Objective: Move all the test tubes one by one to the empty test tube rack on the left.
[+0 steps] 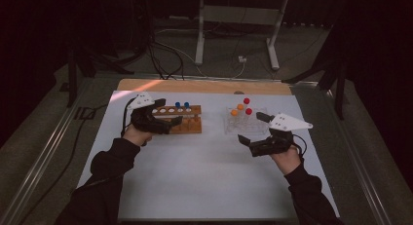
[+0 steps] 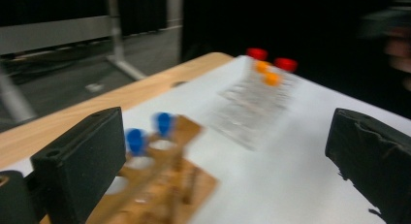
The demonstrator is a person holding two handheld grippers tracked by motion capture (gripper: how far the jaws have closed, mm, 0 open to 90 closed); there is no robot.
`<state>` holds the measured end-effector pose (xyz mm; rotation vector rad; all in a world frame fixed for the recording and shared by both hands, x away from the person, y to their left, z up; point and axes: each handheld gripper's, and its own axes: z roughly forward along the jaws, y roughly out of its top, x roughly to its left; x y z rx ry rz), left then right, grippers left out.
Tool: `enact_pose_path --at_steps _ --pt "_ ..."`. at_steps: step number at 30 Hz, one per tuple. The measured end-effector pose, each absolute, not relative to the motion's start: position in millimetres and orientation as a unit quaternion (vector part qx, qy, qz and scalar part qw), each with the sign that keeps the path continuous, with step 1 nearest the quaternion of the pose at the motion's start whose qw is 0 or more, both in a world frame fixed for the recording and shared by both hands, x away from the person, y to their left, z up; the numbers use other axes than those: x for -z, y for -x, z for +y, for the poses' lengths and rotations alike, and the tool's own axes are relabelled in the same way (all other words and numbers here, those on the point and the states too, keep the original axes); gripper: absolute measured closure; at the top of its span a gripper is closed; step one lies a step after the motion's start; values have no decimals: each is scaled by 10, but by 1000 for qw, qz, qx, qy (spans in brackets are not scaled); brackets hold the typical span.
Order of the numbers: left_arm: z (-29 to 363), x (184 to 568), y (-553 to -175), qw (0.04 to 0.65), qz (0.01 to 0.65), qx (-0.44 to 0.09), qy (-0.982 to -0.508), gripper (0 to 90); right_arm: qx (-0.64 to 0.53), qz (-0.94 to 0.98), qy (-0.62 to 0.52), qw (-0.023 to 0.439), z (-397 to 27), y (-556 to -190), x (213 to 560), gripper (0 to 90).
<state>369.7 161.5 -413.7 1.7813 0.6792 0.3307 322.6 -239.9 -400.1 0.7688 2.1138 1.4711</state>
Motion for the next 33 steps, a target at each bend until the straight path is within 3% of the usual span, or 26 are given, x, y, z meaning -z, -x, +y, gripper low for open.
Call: enact_pose_path --at_steps 6,8,11,13,15,20,33 --pt "1569 4199 -3419 590 256 -117 -757 5 -511 760 -327 236 -2558 -3459 4113 0" --pt "1550 4226 -3346 590 247 -116 -760 5 -503 759 -342 231 -2579 -3534 4195 66" --pt "1524 4274 -3254 592 238 -110 -762 5 -498 755 -364 221 -2575 -3614 4323 83" --pt "1504 4308 -3204 591 230 -108 -766 5 -493 752 -375 224 -2564 -3651 4418 229" --pt "1481 4342 -3168 587 227 -107 -770 5 -486 752 -387 220 -2547 -3704 4503 266" --pt "1464 4396 -3137 590 225 -103 -768 5 -467 751 -405 231 -2505 -3810 4613 461" --pt "1472 4413 -3133 589 224 -103 -769 5 -456 752 -423 219 -2429 -3983 4734 688"
